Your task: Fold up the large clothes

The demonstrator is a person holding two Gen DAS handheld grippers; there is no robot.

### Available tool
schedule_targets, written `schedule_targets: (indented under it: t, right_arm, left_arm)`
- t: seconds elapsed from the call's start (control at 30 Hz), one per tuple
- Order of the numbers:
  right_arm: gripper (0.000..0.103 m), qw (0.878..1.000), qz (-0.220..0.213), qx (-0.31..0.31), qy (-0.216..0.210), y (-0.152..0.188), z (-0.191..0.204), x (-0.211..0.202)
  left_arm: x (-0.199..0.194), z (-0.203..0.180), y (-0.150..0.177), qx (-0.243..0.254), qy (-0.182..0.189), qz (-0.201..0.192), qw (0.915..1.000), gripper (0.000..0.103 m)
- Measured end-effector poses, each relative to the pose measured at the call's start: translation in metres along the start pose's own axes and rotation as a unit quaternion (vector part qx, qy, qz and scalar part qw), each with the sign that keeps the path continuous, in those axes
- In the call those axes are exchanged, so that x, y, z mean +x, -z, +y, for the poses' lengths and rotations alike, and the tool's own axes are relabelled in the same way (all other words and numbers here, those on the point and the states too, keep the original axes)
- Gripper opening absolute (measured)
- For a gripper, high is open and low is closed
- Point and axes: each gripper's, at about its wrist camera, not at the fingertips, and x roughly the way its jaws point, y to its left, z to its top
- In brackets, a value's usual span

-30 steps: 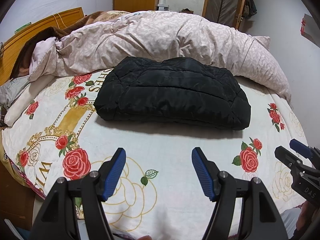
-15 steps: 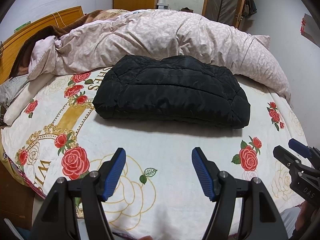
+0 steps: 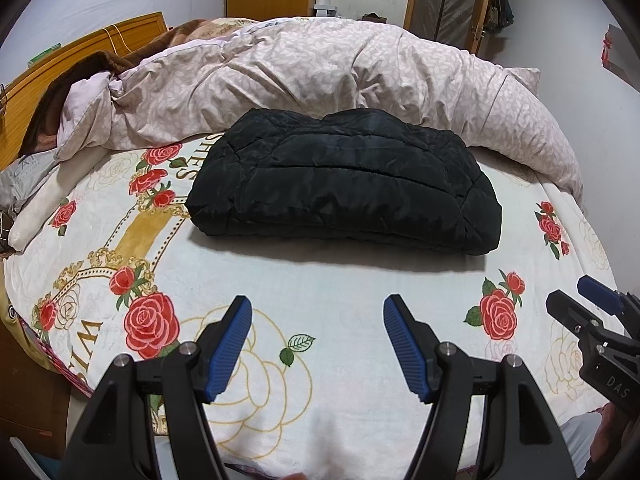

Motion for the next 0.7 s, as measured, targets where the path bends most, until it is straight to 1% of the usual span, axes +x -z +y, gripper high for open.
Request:
schedule_targets:
  t: [0.7]
  right_arm:
    - [0.068, 1.0, 0.0, 0.0, 0.002, -0.0001, 0.0022, 0.0004]
  left_arm:
    - [0.0047, 0.0014, 0.0006, 0.012, -0.005, 0.004, 0.9999, 0.07]
